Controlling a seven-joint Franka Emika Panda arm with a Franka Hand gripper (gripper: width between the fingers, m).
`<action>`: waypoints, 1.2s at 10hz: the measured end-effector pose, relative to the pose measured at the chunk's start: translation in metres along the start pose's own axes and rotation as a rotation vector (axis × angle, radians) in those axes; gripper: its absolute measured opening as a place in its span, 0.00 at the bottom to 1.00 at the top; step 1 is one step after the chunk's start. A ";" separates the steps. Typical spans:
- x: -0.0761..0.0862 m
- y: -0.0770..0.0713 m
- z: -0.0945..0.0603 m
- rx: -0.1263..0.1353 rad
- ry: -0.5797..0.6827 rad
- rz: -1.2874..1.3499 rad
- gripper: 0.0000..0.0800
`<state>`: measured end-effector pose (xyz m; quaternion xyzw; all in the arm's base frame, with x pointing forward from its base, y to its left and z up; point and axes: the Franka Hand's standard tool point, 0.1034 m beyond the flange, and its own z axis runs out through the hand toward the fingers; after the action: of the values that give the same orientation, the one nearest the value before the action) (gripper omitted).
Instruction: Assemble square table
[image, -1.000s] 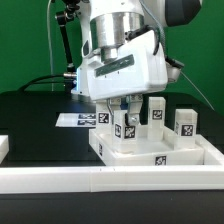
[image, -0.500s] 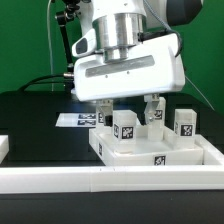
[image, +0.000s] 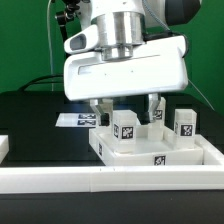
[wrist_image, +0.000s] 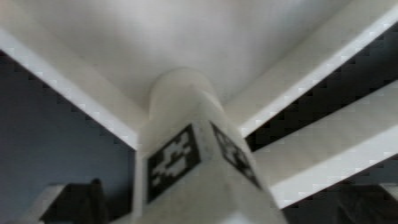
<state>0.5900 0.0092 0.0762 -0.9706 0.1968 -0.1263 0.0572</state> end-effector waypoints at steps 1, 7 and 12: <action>0.000 -0.003 0.000 -0.008 -0.001 -0.146 0.81; 0.007 0.000 -0.002 -0.024 -0.001 -0.554 0.81; 0.009 0.005 -0.002 -0.026 -0.001 -0.544 0.36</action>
Offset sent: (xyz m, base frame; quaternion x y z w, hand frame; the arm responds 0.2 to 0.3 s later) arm 0.0045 0.0035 0.0069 -0.0123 -0.0109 -0.2313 0.9727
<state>0.5955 0.0009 0.0788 -0.9885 -0.0695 -0.1341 0.0088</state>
